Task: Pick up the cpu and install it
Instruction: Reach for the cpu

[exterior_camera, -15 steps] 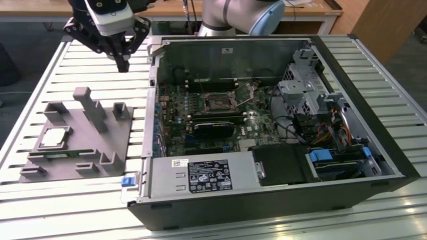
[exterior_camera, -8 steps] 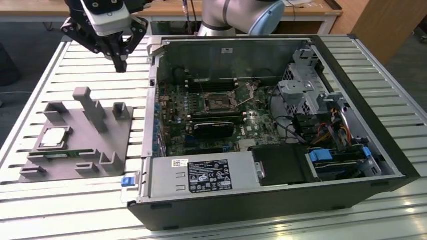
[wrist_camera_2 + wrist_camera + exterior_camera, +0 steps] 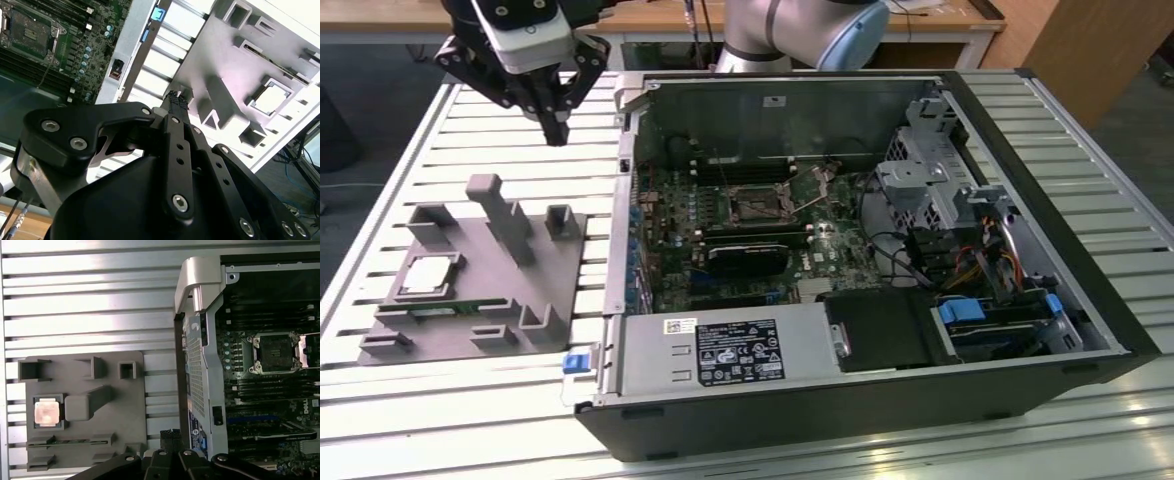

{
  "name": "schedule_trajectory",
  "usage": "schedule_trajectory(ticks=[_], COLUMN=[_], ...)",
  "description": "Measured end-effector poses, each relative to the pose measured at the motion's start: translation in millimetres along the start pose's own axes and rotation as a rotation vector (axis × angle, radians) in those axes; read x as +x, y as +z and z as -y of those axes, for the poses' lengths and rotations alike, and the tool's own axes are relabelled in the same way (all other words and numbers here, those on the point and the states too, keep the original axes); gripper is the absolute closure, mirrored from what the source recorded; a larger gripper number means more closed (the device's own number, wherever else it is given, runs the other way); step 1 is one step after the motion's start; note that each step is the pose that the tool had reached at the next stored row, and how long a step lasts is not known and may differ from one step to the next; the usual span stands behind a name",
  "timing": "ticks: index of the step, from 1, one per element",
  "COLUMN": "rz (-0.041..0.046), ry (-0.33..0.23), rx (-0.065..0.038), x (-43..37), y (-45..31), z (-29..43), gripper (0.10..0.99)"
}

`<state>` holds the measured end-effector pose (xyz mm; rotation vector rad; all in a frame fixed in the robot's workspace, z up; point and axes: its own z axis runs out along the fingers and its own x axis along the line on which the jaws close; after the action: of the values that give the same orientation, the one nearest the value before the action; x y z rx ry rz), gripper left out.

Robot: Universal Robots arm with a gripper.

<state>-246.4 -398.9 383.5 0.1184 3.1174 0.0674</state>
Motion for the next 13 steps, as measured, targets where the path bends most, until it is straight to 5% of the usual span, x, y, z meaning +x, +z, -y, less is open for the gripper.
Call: schedule_trajectory(ticks=[13], rz=[-0.0005], ry=[0.0], rx=[0.0], x=[8.2], y=[0.7], z=[0.7], gripper=[0.98])
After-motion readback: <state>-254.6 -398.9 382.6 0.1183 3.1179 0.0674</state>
